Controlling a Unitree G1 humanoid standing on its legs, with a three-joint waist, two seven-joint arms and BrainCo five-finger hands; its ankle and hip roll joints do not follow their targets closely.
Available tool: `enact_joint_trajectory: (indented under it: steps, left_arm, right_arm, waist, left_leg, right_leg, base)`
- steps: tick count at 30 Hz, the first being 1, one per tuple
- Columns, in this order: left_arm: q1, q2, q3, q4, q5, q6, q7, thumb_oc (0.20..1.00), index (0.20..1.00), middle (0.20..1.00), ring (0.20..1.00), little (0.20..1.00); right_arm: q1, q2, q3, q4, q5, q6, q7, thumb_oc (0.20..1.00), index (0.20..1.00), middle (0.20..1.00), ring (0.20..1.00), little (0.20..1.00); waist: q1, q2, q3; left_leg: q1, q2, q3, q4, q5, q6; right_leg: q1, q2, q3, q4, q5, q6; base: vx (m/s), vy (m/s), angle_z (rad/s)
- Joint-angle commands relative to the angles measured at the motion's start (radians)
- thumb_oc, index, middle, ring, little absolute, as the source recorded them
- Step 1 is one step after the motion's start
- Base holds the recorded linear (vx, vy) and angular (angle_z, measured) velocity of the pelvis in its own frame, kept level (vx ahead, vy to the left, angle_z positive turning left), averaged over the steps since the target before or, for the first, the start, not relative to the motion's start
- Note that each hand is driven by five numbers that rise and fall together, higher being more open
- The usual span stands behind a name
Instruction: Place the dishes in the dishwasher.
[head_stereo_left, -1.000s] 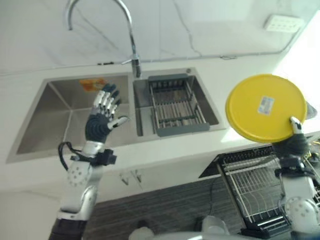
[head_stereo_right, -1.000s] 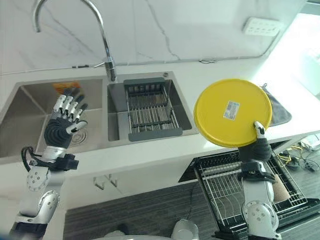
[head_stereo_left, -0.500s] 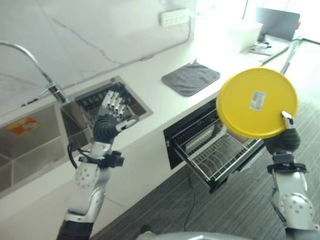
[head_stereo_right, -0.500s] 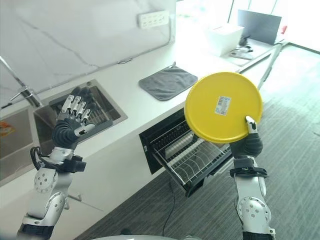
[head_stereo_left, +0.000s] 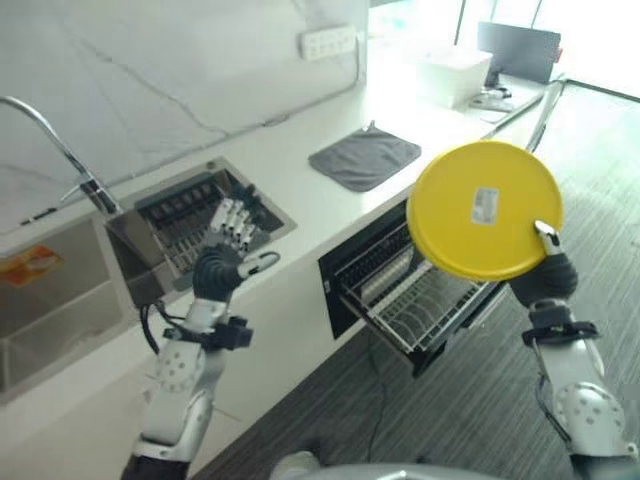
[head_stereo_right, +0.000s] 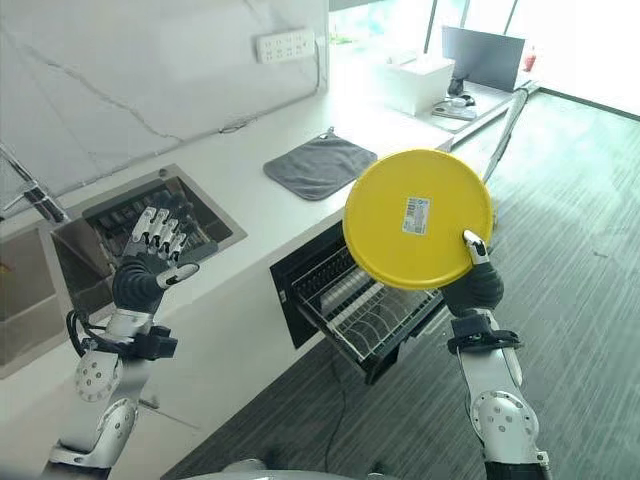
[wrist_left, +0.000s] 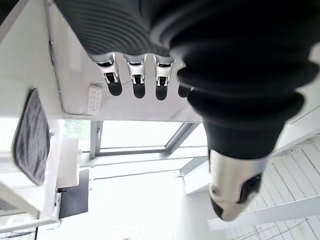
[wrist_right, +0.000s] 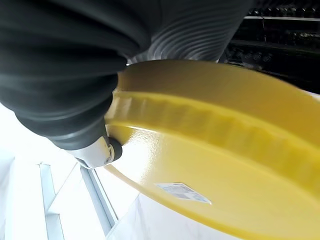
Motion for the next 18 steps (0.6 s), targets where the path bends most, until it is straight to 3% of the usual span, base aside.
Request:
enact_joint_trajectory:
  steps: [1,6,10,13,15,18]
  left_arm:
    - [-0.061,0.084,-0.004,-0.049,0.082,-0.054,0.041,1.0,1.0,1.0,1.0,1.0]
    - [-0.105,0.092,-0.01,-0.043,0.094,-0.051,0.037,1.0,1.0,1.0,1.0,1.0]
    - [-0.128,0.088,-0.03,-0.034,0.103,-0.039,0.038,1.0,1.0,1.0,1.0,1.0]
    - [-0.128,0.092,-0.038,-0.03,0.099,-0.045,0.034,1.0,1.0,1.0,1.0,1.0]
    - [-0.125,0.093,-0.038,-0.026,0.113,-0.059,0.031,1.0,1.0,1.0,1.0,1.0]
    - [-0.145,0.099,-0.039,-0.026,0.119,-0.05,0.024,1.0,1.0,1.0,1.0,1.0]
  right_arm:
    - [-0.149,0.029,-0.022,-0.098,-0.015,-0.024,0.041,0.2,0.2,0.2,0.2,0.2]
    - [-0.121,0.022,-0.042,-0.115,-0.003,0.002,0.098,0.2,0.2,0.2,0.2,0.2]
    - [-0.139,0.032,-0.043,-0.122,-0.009,0.018,0.078,0.2,0.2,0.2,0.2,0.2]
    - [-0.139,0.041,-0.039,-0.131,-0.017,0.022,0.066,0.2,0.2,0.2,0.2,0.2]
    - [-0.123,0.049,-0.038,-0.138,-0.013,0.022,0.085,0.2,0.2,0.2,0.2,0.2]
    - [-0.123,0.05,-0.043,-0.142,-0.009,0.033,0.093,0.2,0.2,0.2,0.2,0.2]
  waist:
    - [0.022,-0.022,0.011]
    - [0.014,-0.025,-0.006]
    - [0.016,-0.031,-0.006]
    - [0.016,-0.032,0.001]
    - [0.015,-0.029,0.017]
    - [0.016,-0.039,0.023]
  left_leg:
    - [0.03,-0.05,-0.007,-0.049,-0.008,-0.007]
    - [0.1,-0.049,-0.06,-0.117,-0.009,-0.003]
    - [0.107,-0.056,-0.091,-0.117,-0.022,0.007]
    - [0.108,-0.056,-0.094,-0.117,-0.023,0.023]
    - [0.109,-0.048,-0.113,-0.117,-0.026,0.032]
    - [0.11,-0.042,-0.146,-0.117,-0.032,0.03]
  right_leg:
    - [0.073,0.137,-0.056,0.033,-0.11,-0.067]
    - [0.028,0.115,-0.087,0.11,-0.105,-0.044]
    - [0.0,0.098,-0.105,0.171,-0.092,-0.033]
    - [-0.041,0.069,-0.118,0.305,-0.054,-0.017]
    - [-0.102,0.035,-0.111,0.459,-0.005,-0.007]
    - [-0.128,0.019,-0.085,0.469,-0.006,-0.008]
  base:
    - [0.24,0.16,0.13]
    - [0.2,0.115,0.05]
    - [0.15,0.116,0.06]
    - [0.11,0.147,0.09]
    - [0.04,0.12,0.04]
    - [0.05,-0.038,0.02]
